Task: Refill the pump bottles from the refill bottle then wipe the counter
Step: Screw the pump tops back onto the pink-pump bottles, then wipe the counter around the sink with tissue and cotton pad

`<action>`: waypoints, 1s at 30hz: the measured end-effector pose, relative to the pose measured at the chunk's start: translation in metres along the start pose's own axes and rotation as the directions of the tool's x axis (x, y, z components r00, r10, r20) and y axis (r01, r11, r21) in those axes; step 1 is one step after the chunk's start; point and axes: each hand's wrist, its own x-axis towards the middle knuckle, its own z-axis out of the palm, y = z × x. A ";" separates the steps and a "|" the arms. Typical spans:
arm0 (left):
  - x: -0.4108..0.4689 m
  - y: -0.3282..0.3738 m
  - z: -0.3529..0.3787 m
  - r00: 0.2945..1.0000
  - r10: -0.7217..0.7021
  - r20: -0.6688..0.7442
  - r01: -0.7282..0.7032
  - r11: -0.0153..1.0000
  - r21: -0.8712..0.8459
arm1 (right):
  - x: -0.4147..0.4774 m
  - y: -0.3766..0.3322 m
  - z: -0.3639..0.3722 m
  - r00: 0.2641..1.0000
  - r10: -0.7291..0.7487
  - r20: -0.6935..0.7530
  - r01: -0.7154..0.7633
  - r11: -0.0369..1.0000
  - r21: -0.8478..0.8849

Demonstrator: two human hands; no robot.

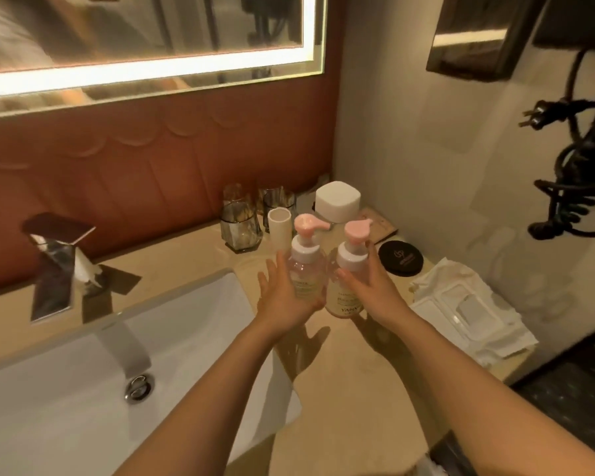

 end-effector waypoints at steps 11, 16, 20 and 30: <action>-0.103 -0.024 -0.033 0.962 -0.200 0.184 0.224 0.968 -0.115 | -0.061 0.012 0.024 0.862 0.214 -0.459 -0.060 0.943 0.327; -0.157 -0.075 -0.072 0.975 -0.217 0.059 0.224 0.952 -0.209 | -0.101 -0.021 0.093 0.897 0.121 -0.425 0.019 0.950 0.310; -0.207 -0.109 -0.109 0.954 -0.292 -0.073 0.242 0.888 -0.391 | -0.128 -0.058 0.152 0.979 -0.072 -0.192 0.130 0.941 0.312; -0.351 -0.208 -0.214 0.697 -0.552 -0.457 0.189 0.757 -0.625 | -0.215 -0.122 0.346 0.836 -0.300 0.459 0.193 0.944 0.266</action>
